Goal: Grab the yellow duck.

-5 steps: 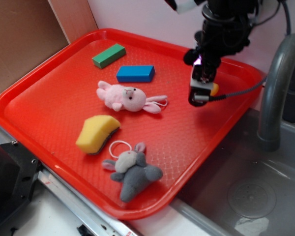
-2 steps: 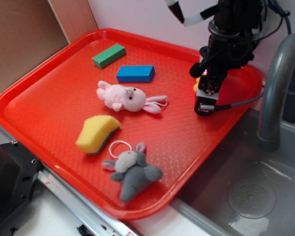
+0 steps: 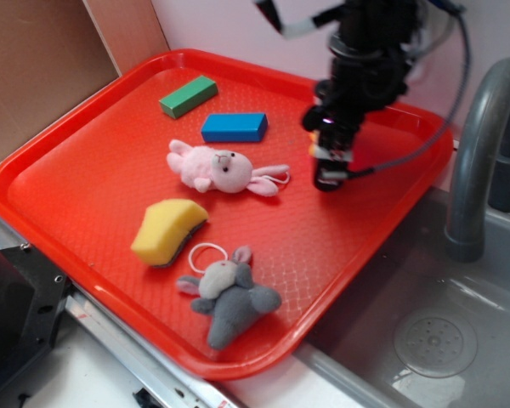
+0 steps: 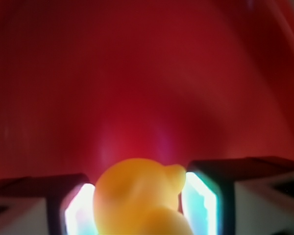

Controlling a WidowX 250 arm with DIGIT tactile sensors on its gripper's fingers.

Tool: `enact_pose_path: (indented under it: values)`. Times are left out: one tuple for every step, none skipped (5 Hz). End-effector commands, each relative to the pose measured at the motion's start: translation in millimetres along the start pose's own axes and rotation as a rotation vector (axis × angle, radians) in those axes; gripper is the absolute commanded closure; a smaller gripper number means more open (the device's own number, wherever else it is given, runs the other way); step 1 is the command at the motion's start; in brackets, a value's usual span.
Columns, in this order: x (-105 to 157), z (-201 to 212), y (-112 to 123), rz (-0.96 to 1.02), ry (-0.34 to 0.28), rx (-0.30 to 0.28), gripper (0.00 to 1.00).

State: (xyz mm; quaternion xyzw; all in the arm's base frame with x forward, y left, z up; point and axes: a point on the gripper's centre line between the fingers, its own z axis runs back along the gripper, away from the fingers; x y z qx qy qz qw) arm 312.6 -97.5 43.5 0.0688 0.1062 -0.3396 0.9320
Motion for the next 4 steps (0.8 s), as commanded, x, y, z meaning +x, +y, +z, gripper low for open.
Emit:
enact_pose_path:
  values:
    - [-99.9,92.3,-4.9,0.512,-0.090,-0.034,1.00]
    - [-127.0,115.7,-15.3,0.679,-0.068,-0.071,1.00]
    - [-135.3,137.9,-24.2,0.658,-0.106,-0.058,1.00]
    - [-139.1,143.1,-29.6,0.717,-0.152,-0.008,1.00]
